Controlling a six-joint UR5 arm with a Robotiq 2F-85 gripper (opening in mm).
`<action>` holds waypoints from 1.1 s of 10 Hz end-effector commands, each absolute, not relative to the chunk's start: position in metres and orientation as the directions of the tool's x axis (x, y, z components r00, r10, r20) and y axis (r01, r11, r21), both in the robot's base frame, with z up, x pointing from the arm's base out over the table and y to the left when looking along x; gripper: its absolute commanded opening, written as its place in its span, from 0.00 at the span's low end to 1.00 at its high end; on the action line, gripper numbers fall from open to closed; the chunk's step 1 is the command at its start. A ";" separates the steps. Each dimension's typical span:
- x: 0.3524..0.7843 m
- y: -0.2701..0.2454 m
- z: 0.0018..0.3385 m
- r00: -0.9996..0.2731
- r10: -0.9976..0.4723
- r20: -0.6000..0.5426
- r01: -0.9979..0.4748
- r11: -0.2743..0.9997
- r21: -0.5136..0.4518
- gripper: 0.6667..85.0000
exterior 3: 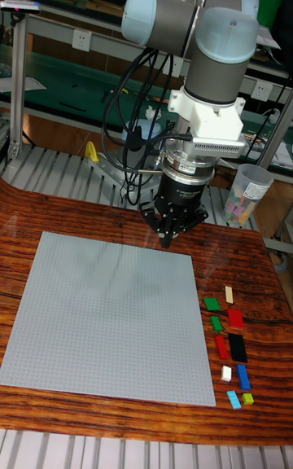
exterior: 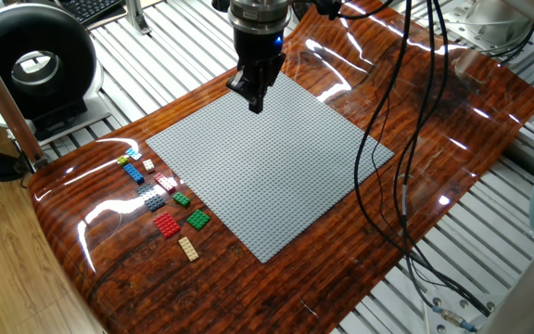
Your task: Build with small Lego blocks
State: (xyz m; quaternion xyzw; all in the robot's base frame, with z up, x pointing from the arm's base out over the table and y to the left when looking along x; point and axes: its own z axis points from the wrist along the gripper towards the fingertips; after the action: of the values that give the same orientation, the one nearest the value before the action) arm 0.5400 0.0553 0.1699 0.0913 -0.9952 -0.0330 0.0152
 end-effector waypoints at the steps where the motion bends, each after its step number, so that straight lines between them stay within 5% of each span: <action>1: 0.541 0.060 0.171 -0.984 -0.178 0.018 -0.176 0.981 0.086 0.00; 11: 0.540 0.059 0.171 -0.989 -0.145 0.027 -0.143 0.986 0.082 0.02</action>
State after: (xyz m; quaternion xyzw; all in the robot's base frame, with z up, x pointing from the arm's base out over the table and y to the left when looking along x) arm 0.5397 0.0546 0.1698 0.0839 -0.9958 -0.0315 0.0162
